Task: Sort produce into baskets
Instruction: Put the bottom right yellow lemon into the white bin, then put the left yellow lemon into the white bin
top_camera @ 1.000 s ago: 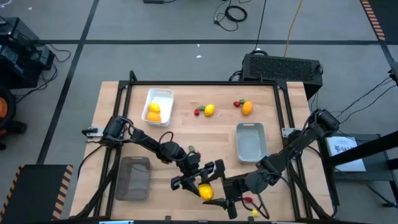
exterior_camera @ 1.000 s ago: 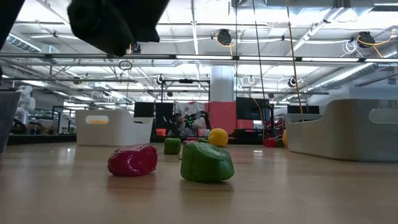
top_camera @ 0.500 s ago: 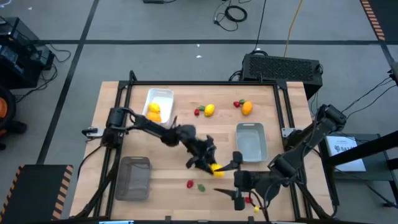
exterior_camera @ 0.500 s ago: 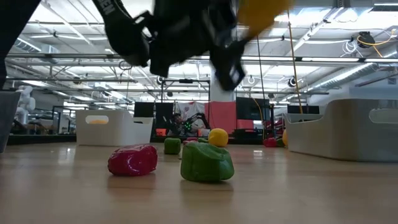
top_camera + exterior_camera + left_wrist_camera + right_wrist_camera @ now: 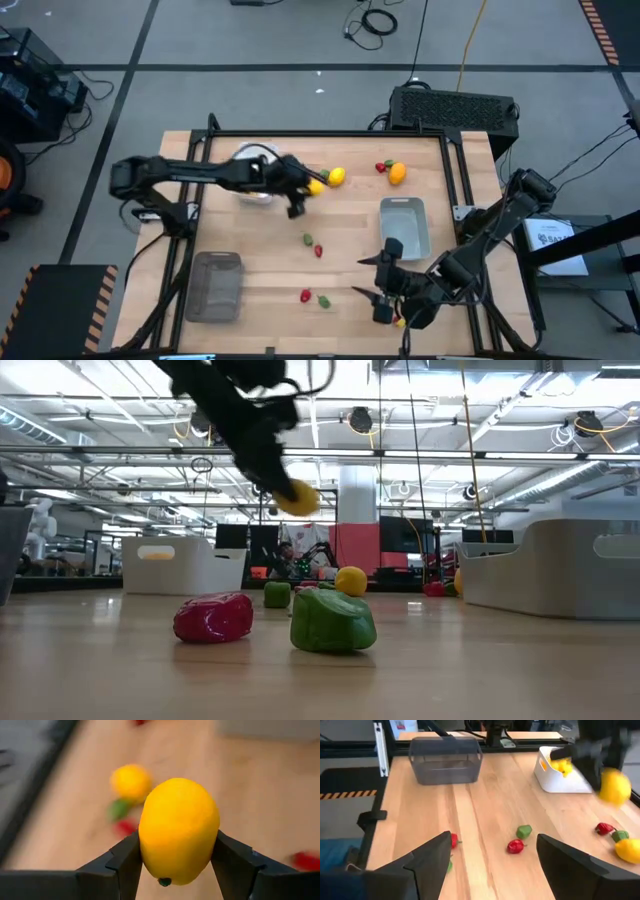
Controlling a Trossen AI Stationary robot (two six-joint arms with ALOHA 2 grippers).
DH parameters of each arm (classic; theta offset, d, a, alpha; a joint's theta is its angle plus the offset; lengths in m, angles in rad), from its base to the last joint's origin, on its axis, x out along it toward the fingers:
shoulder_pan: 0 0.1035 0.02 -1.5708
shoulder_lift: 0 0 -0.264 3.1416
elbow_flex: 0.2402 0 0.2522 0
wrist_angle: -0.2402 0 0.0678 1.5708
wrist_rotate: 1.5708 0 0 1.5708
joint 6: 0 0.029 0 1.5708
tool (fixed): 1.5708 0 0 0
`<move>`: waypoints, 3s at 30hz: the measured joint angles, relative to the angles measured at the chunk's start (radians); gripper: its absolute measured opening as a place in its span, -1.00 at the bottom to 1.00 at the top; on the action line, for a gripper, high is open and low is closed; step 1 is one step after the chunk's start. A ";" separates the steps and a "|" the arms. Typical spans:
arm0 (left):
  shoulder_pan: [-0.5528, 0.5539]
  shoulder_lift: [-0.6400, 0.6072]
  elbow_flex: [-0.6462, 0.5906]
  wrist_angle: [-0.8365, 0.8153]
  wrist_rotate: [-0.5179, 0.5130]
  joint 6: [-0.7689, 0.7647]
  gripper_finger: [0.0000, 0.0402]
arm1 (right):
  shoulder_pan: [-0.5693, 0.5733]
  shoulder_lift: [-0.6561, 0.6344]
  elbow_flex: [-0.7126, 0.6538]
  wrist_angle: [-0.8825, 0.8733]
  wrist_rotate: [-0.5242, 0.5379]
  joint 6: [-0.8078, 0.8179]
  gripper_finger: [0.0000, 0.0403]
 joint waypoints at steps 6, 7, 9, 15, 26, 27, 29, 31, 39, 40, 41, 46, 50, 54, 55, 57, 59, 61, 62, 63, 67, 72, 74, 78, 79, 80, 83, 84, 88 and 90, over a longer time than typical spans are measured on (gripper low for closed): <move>0.043 -0.108 0.001 -0.348 -0.223 0.005 0.03 | -0.002 0.000 -0.001 0.000 -0.003 0.012 0.41; 0.052 -0.115 0.000 -0.408 -0.265 0.003 0.03 | -0.002 0.000 -0.001 0.000 -0.003 0.012 0.41; 0.069 -0.120 0.000 -0.505 -0.341 -0.023 0.03 | -0.002 0.000 -0.001 0.002 -0.004 0.012 0.41; 0.127 -0.119 -0.061 -0.527 -0.384 -0.018 0.04 | -0.008 0.000 -0.001 0.004 -0.001 0.016 0.41; 0.265 -0.119 -0.137 -0.358 -0.411 0.066 0.17 | -0.014 0.000 -0.001 0.004 -0.002 0.022 0.41; 0.271 -0.119 -0.137 -0.351 -0.410 0.066 0.22 | -0.014 0.000 -0.001 0.003 -0.002 0.022 0.41; 0.280 -0.119 -0.137 -0.337 -0.408 0.066 0.33 | -0.015 0.000 -0.001 -0.005 -0.002 0.022 0.41; 0.284 -0.119 -0.137 -0.337 -0.406 0.066 0.42 | -0.015 0.000 -0.001 -0.009 -0.003 0.022 0.41; 0.281 -0.118 -0.137 -0.339 -0.405 0.062 0.57 | -0.014 0.000 -0.001 -0.013 -0.004 0.026 0.41; 0.281 -0.118 -0.137 -0.339 -0.398 0.057 0.57 | -0.015 0.000 -0.001 -0.013 -0.004 0.026 0.41; 0.281 -0.118 -0.137 -0.336 -0.381 0.057 0.57 | -0.014 0.000 -0.001 -0.013 -0.004 0.027 0.41; 0.267 -0.118 -0.137 -0.288 -0.110 0.057 0.57 | -0.014 0.000 -0.001 -0.014 -0.004 0.025 0.41; 0.229 -0.118 -0.137 -0.171 0.092 0.053 0.57 | -0.015 0.000 -0.001 -0.015 -0.004 0.022 0.41; 0.170 -0.104 -0.137 0.050 0.086 -0.104 0.57 | -0.015 0.000 -0.001 -0.015 -0.004 0.019 0.41; 0.158 -0.090 -0.137 0.112 0.061 -0.171 0.57 | -0.015 0.000 -0.001 -0.015 -0.003 0.017 0.41; 0.141 -0.054 -0.137 0.212 0.037 -0.292 0.57 | -0.015 0.000 -0.001 -0.015 0.000 0.012 0.41; 0.127 -0.002 -0.123 0.287 0.037 -0.373 0.57 | -0.015 0.000 -0.001 -0.015 0.001 0.011 0.41; 0.112 0.065 -0.091 0.324 0.036 -0.399 0.57 | -0.015 0.000 -0.001 -0.015 0.002 0.011 0.41; 0.107 0.101 -0.075 0.329 0.034 -0.408 0.57 | -0.015 0.000 -0.001 -0.015 0.002 0.009 0.41; 0.104 0.140 -0.054 0.331 0.030 -0.414 0.57 | -0.015 0.000 -0.001 -0.015 0.002 0.004 0.41; 0.101 0.294 0.051 0.335 0.007 -0.416 0.57 | -0.015 0.000 -0.001 -0.015 0.002 -0.008 0.41; 0.099 0.432 0.170 0.334 -0.063 -0.416 0.57 | -0.015 0.000 -0.002 -0.031 -0.003 -0.008 0.41; 0.100 0.473 0.209 0.337 -0.072 -0.416 0.57 | -0.015 0.000 -0.002 -0.032 -0.004 -0.008 0.41; 0.098 0.539 0.255 0.334 -0.073 -0.416 0.57 | -0.015 0.000 -0.002 -0.048 -0.005 -0.008 0.41; 0.098 0.552 0.263 0.336 -0.073 -0.416 0.57 | -0.015 0.000 -0.002 -0.052 -0.005 -0.008 0.41; 0.098 0.566 0.269 0.333 -0.073 -0.416 0.57 | -0.015 0.000 -0.002 -0.056 -0.005 -0.008 0.41; 0.098 0.604 0.289 0.338 -0.091 -0.416 0.57 | -0.015 0.000 -0.002 -0.063 -0.006 -0.008 0.41; 0.098 0.614 0.290 0.336 -0.099 -0.415 0.57 | -0.015 0.000 -0.002 -0.063 -0.006 -0.008 0.41; 0.098 0.640 0.294 0.345 -0.116 -0.414 0.57 | -0.015 0.000 -0.002 -0.063 -0.006 -0.008 0.41; 0.098 0.641 0.294 0.349 -0.120 -0.412 0.57 | -0.015 0.000 -0.002 -0.063 -0.005 -0.008 0.41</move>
